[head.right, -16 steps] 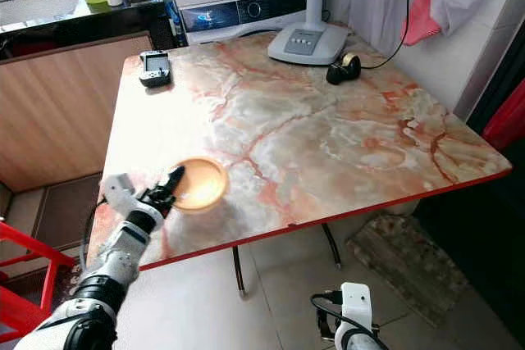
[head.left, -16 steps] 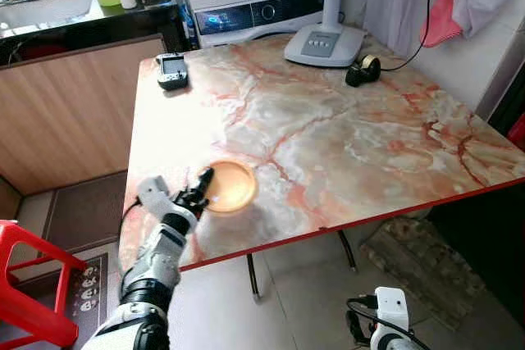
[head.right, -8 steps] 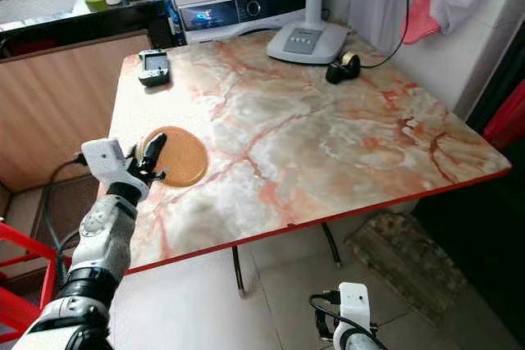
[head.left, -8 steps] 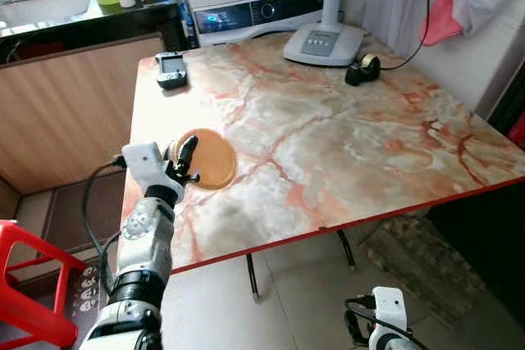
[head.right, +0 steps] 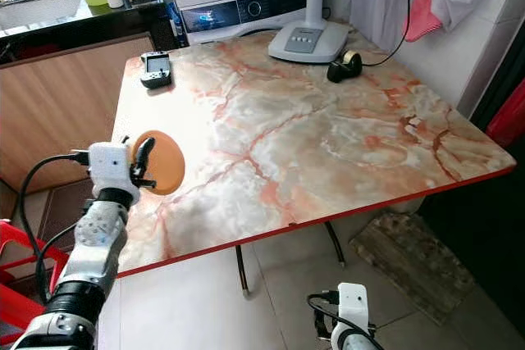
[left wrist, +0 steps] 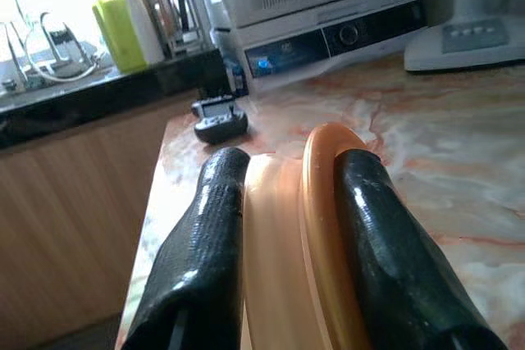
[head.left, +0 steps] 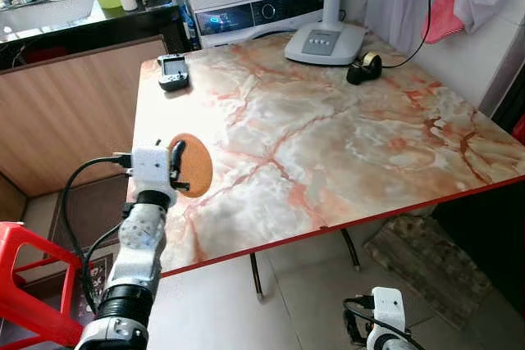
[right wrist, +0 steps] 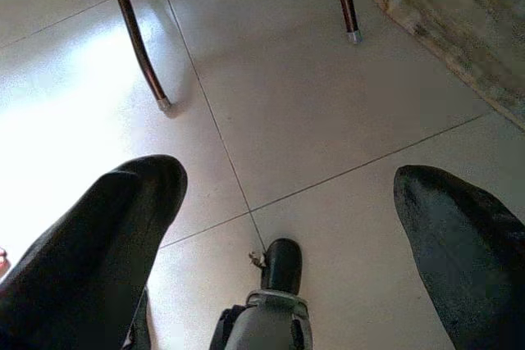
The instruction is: Restocking fridge
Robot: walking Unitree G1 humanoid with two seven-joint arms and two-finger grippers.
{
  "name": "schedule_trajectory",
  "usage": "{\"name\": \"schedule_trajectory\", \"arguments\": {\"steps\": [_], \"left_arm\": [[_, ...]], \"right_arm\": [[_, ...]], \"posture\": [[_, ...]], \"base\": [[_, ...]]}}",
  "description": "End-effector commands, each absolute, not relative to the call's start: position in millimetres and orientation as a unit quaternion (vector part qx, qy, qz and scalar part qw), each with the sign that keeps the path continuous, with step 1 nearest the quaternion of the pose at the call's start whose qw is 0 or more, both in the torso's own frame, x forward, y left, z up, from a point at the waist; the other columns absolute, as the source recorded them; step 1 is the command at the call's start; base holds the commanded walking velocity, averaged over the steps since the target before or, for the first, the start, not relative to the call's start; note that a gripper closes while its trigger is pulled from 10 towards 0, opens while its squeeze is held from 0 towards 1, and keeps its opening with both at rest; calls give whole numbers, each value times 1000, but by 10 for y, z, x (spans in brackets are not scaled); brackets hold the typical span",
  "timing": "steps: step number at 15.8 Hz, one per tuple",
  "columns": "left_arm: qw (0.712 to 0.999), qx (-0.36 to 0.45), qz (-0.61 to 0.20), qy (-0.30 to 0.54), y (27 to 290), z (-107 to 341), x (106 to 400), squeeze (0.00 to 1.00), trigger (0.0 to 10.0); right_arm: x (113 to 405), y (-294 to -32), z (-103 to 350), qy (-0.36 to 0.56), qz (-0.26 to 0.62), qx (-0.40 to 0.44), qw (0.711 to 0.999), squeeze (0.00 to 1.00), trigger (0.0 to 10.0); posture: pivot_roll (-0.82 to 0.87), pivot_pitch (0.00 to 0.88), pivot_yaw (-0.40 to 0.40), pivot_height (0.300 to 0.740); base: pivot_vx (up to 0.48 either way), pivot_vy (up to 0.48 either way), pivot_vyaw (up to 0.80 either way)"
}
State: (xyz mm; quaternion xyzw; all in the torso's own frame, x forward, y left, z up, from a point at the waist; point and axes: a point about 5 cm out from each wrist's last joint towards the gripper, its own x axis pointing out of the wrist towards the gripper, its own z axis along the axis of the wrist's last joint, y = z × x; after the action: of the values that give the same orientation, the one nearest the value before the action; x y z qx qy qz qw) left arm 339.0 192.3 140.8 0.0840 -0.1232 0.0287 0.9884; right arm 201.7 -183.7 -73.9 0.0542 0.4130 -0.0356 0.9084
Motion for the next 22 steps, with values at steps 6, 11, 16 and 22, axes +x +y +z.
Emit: {"name": "schedule_trajectory", "arguments": {"steps": [6,11,16,22], "left_arm": [[985,86,24,-146,1855,1458,3361,0,10000],[986,79,14,-149,1815,1463,3367,0,10000],[986,70,9,-148,1802,1466,3371,0,10000],[986,79,1,-148,1781,1471,3376,0,10000]], "right_arm": [[1960,-1813,-771,417,-42,59,906,0,10000],[1952,-1818,-777,422,-42,57,904,0,10000],[1953,-1816,-777,422,-43,59,903,0,10000],[1952,-1815,-779,424,-43,59,903,0,10000]], "posture": [[-64,0,97,740],[-64,0,96,740],[-61,0,95,740],[-63,0,96,740]], "base": [[0,0,0],[0,0,-320],[0,0,-800],[0,0,-800]]}}
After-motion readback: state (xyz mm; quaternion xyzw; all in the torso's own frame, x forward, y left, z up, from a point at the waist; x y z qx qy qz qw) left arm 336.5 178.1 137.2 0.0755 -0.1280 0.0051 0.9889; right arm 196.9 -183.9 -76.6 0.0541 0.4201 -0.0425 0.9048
